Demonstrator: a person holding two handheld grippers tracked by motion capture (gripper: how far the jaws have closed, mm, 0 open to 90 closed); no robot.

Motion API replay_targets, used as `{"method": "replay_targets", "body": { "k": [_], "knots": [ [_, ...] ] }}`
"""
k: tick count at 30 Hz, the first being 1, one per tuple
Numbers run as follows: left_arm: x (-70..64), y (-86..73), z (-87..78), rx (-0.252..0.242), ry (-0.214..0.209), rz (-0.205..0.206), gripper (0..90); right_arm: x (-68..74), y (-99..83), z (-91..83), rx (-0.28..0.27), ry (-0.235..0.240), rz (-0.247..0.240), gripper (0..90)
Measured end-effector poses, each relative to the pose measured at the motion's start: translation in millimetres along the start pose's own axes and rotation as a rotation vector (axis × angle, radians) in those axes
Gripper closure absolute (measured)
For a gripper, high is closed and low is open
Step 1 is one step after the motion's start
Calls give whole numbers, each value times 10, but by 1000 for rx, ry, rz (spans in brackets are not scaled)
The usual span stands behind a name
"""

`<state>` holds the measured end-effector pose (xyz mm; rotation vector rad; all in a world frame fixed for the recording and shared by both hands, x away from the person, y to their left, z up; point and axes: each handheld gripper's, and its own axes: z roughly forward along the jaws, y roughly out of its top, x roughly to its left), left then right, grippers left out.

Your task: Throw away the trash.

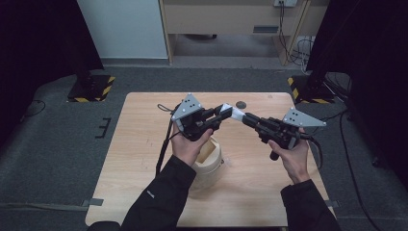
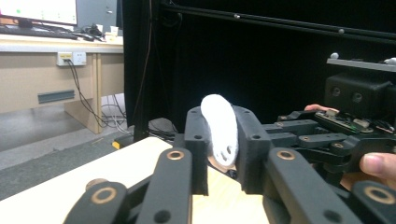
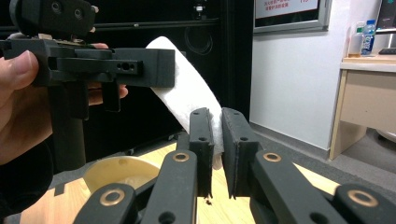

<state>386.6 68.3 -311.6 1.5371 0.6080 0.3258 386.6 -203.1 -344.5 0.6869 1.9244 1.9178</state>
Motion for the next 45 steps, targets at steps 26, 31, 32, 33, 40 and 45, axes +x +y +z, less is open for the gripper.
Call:
{"method": "replay_targets", "body": {
  "k": [26, 31, 32, 33, 40, 45],
  "knots": [
    [56, 134, -442, -71, 20, 12, 794, -486, -415, -117, 62, -313, 83, 228],
    [111, 156, -641, -83, 47, 21, 793, -566, -570, -123, 113, -350, 102, 209],
    [125, 157, -687, -87, 54, 22, 794, -580, -598, -124, 127, -356, 100, 206],
    [140, 157, -730, -91, 61, 20, 794, -592, -625, -125, 142, -362, 96, 204],
    [278, 99, -1015, -91, 120, 18, 794, -664, -820, -120, 235, -387, 81, 189],
    [387, 6, -1192, -85, 161, -3, 794, -706, -927, -131, 283, -398, 82, 181]
  ]
}}
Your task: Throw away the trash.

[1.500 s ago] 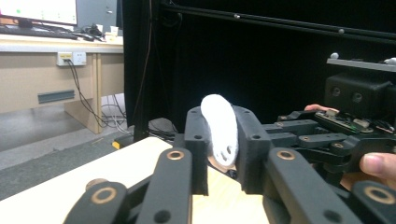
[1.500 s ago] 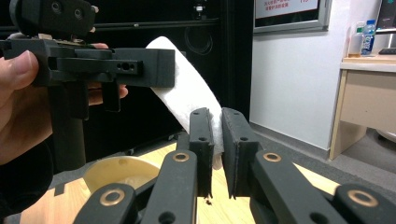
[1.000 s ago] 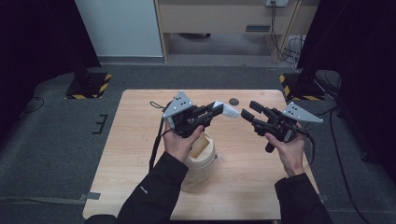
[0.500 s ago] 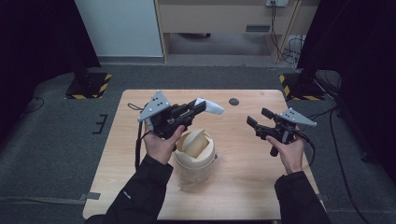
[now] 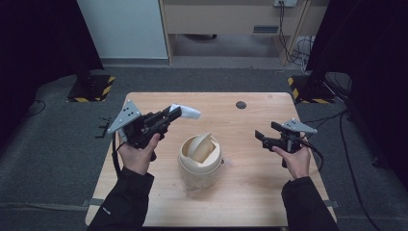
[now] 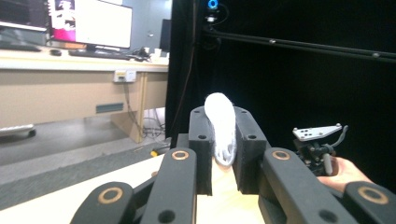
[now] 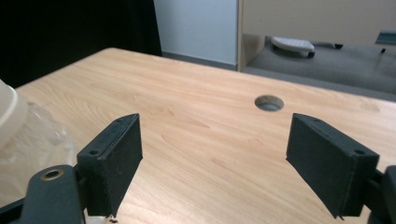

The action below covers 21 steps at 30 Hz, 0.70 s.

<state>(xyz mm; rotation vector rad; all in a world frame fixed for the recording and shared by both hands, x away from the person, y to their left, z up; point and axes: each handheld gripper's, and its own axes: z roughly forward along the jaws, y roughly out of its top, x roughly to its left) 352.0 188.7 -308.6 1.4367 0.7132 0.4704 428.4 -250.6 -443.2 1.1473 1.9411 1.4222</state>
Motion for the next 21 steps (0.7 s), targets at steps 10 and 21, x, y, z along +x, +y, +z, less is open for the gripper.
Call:
{"method": "replay_targets", "body": {
  "k": [10, 21],
  "knots": [
    [131, -271, -164, 60, 43, -22, 794, -59, -138, 48, 69, -15, -19, 177],
    [182, -575, -192, 131, 60, -40, 792, -100, -219, 74, 112, -27, -25, 176]
  ]
}}
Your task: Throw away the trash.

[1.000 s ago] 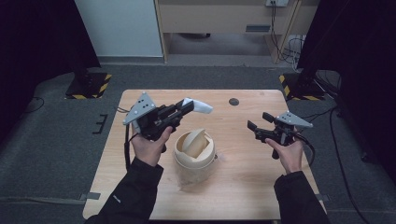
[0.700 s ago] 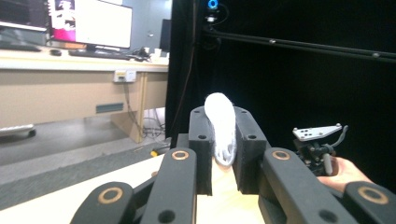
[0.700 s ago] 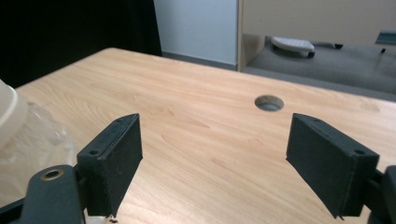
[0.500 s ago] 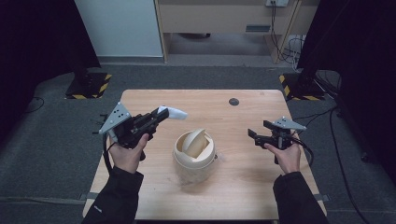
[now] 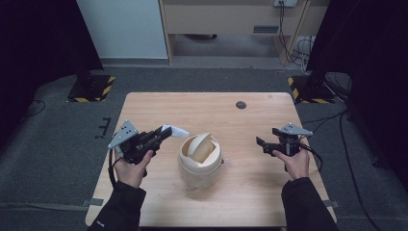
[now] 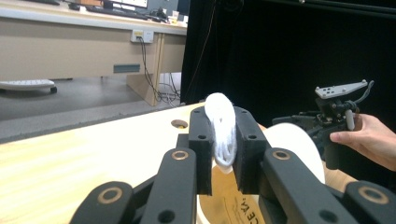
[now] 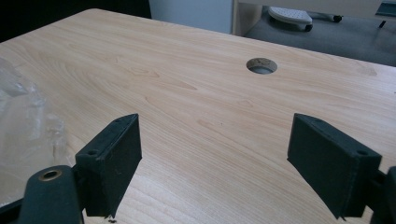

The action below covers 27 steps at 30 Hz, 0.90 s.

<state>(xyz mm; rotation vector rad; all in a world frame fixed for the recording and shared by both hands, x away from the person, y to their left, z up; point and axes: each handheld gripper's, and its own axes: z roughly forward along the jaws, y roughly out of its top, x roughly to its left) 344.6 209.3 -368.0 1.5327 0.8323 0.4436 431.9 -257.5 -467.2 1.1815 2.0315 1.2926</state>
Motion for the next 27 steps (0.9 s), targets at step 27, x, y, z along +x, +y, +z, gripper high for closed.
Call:
{"method": "replay_targets", "body": {
  "k": [27],
  "knots": [
    [0, -411, 283, 161, -50, -52, 766, -55, -131, 67, 64, -10, -11, 172]
  ]
}}
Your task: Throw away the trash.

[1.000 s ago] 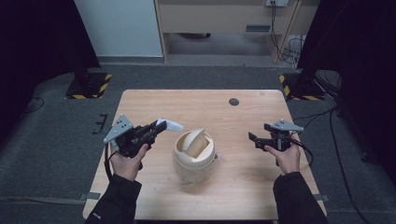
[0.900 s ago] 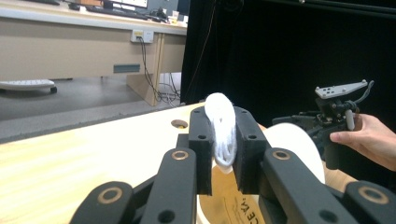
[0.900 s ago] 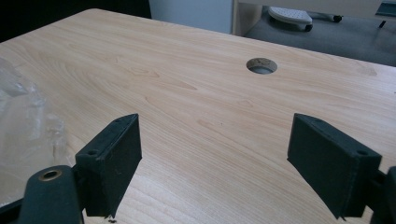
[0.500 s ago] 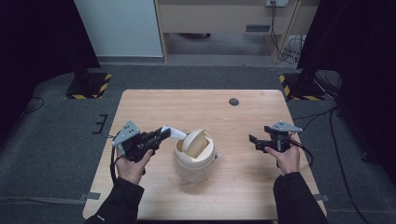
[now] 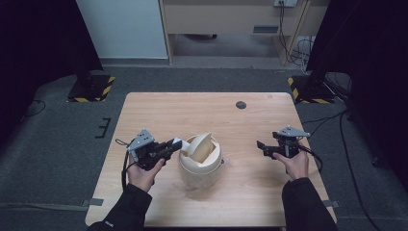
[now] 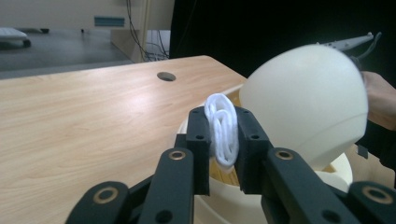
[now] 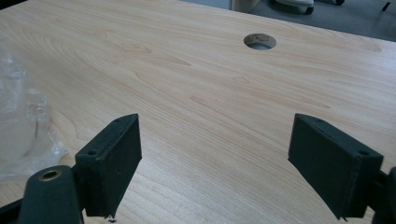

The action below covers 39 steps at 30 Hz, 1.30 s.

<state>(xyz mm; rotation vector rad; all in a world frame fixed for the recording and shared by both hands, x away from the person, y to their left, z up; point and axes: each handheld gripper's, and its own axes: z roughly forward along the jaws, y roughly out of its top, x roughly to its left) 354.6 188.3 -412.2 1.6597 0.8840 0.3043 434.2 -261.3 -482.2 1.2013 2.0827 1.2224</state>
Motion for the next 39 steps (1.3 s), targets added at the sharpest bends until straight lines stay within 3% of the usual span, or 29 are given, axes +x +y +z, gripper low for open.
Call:
{"method": "replay_targets", "body": {
  "k": [10, 15, 18, 24, 27, 30, 34, 39],
  "knots": [
    [39, -17, -10, -38, -40, -41, 542, -18, -23, 6, 14, -3, -2, 170],
    [52, -25, -7, -62, -55, -43, 425, -32, -38, 9, 21, -7, -1, 169],
    [64, -24, -31, -71, -37, -33, 386, -37, -44, 7, 23, -8, 0, 169],
    [221, -98, -164, -74, 72, -29, 279, -70, -104, 21, 51, -18, 0, 163],
    [347, -223, -222, -26, 136, -40, 241, -89, -146, 32, 81, -27, 5, 158],
    [496, -386, -244, 56, 213, -51, 222, -114, -193, 48, 104, -39, 15, 148],
    [692, -626, -218, 210, 298, -85, 193, -145, -249, 56, 131, -51, 22, 136],
    [859, -777, -167, 338, 355, -64, 163, -185, -318, 85, 170, -66, 26, 120]
  ]
}}
